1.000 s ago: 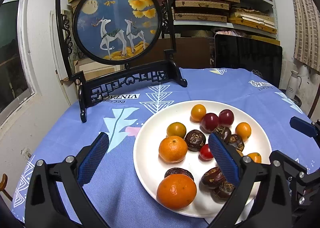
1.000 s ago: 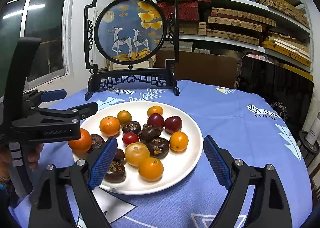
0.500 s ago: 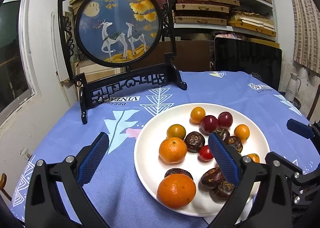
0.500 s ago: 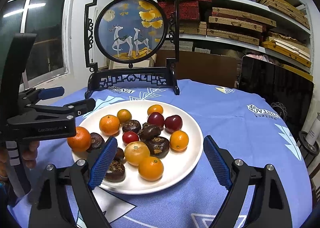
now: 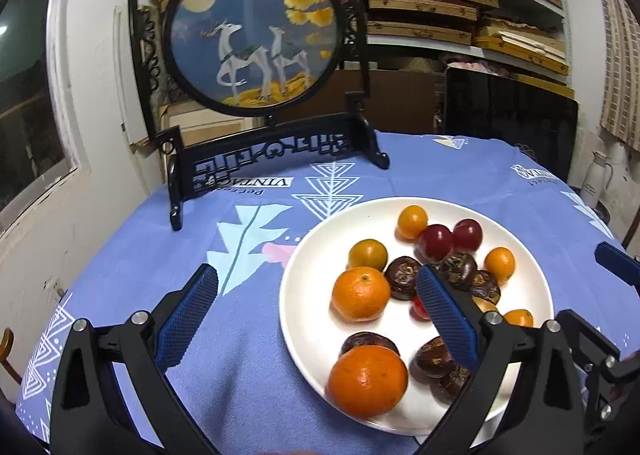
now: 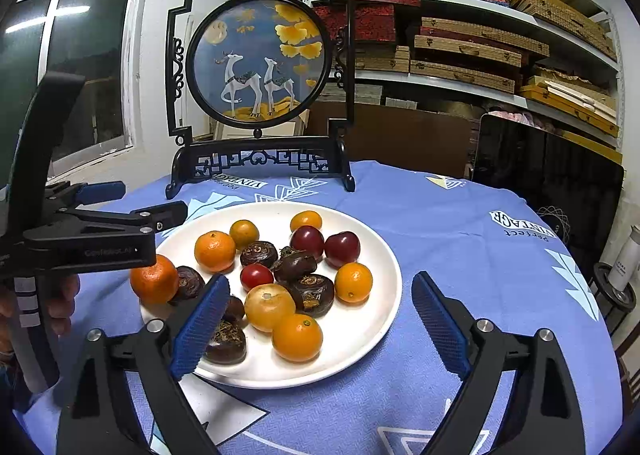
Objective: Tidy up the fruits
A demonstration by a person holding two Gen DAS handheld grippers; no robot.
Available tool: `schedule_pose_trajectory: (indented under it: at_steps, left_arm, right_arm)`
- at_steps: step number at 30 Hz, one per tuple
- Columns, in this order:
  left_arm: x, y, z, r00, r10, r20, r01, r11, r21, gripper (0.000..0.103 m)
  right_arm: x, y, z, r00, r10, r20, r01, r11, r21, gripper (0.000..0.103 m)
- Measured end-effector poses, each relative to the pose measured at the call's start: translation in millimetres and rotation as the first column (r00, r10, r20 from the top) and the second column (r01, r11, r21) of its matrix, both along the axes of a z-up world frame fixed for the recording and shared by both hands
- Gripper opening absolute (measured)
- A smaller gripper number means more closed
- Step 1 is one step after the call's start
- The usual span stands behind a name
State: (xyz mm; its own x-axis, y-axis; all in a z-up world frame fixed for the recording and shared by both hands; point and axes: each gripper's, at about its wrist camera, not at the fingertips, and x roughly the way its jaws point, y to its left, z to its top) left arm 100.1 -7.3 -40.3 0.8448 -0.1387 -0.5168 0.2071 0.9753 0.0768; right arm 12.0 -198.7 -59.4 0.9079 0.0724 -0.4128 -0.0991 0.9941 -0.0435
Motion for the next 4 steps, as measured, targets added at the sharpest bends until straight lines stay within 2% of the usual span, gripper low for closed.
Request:
schedule_pose_trajectory:
  at_steps: [4]
  left_arm:
    - [-0.3, 2.7, 1.1, 1.0, -0.005, -0.001, 0.005, 1.0, -0.019, 0.097]
  right_arm:
    - [0.0, -0.1, -0.2, 1.0, -0.003, 0.004, 0.003, 1.0, 0.0, 0.093]
